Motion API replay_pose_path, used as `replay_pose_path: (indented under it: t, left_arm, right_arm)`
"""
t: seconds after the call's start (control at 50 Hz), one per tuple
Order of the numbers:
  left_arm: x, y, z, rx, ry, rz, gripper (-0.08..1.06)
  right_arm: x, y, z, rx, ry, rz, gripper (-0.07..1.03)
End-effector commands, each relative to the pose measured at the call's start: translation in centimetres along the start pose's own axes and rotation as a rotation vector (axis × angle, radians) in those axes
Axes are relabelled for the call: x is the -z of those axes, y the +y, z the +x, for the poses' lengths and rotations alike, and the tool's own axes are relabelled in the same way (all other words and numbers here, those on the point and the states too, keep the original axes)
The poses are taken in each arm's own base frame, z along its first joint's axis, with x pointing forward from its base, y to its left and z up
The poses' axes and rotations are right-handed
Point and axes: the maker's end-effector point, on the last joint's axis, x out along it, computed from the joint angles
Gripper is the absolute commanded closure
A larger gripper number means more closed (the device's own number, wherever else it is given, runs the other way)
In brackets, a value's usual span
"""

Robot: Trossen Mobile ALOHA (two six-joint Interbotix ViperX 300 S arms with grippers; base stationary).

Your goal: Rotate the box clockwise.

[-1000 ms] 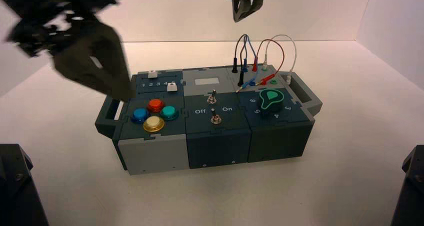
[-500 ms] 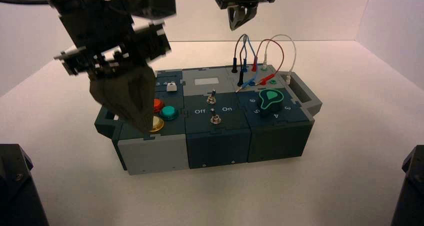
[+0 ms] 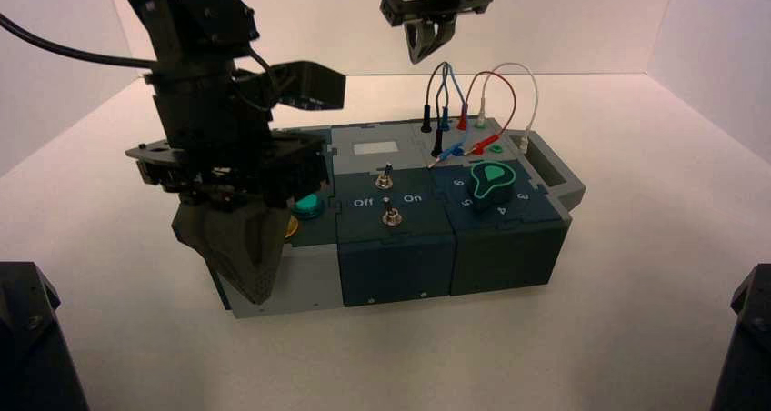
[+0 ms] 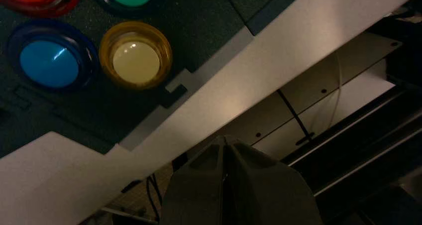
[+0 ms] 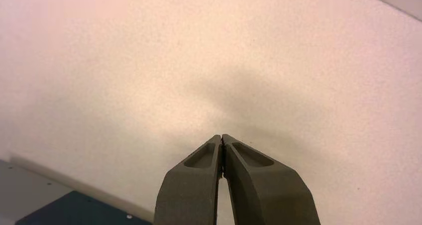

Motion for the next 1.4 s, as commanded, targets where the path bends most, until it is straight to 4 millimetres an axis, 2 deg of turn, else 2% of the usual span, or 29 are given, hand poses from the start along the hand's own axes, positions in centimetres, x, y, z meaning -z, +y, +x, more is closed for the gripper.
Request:
replay_pose_path:
  t: [0.02,0.26,0.38,0.66,0.96,1.2,1.4]
  left_arm:
    - [-0.9,-0.3,0.0,-0.001,-0.013,0.015,1.0]
    - [-1.0,0.2,1.1,-0.018,0.009,0.015,1.0]
    - [-1.1,0.3,1.4,-0.025,0.007,0.018,1.0]
    - [-2.3,0.7,2.1,-0.047,-0.01,0.025,1.0]
    - [-4.2,0.9,2.1,-0.065,-0.024,0.034,1.0]
    - [-5.4,3.0,1.4,-0.084,-0.028,-0.004,1.0]
    - [-6.3,5.2,0.6,-0.109,-0.033,-0.038,1.0]
  right_arm:
    - [-0.7,0.1,0.1,-0.001,-0.008,-0.005,0.99]
    - [2.0,0.4,1.8,-0.013,0.087,0.006,0.99]
    - [3.2,0.5,1.4,-0.019,0.141,0.014,0.99]
    - [7.5,0.8,1.3,-0.026,0.28,0.013,0.99]
    - [9.4,0.8,-0.2,-0.028,0.307,0.013,0.99]
    - [10.1,0.8,-0.9,-0.026,0.314,0.011,0.99]
    - [11.6,0.9,-0.8,-0.028,0.355,0.011,0.99]
